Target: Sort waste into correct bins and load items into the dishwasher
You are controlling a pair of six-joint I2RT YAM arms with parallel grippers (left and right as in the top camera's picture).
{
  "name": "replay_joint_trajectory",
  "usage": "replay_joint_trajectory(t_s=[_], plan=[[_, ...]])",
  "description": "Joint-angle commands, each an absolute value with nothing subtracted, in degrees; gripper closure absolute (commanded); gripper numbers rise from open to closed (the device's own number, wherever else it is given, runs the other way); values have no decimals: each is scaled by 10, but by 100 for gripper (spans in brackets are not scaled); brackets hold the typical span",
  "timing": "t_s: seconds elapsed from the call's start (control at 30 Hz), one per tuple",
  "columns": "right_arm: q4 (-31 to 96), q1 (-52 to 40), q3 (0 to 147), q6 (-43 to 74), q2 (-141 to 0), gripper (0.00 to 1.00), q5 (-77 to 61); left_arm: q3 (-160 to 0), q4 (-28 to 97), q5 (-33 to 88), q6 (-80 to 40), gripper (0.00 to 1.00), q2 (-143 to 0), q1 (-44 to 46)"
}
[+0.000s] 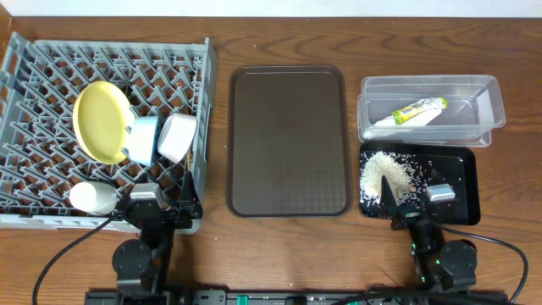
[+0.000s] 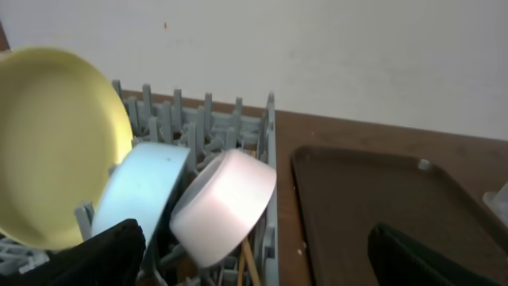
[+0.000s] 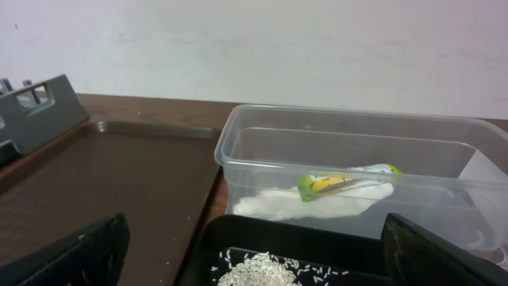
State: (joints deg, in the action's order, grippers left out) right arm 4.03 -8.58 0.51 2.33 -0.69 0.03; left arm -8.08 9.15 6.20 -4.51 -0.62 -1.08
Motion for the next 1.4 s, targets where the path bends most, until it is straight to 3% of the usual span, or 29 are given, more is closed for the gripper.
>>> replay_joint_trajectory(t_s=[0.0, 0.3, 1.37], plan=[[41, -81, 3, 27, -3, 1, 6, -65, 85, 66, -48, 7, -1, -12], [41, -81, 3, 27, -3, 1, 6, -2, 33, 59, -48, 7, -1, -11], [41, -81, 3, 27, -3, 1, 6, -2, 34, 54, -48, 7, -3, -12]])
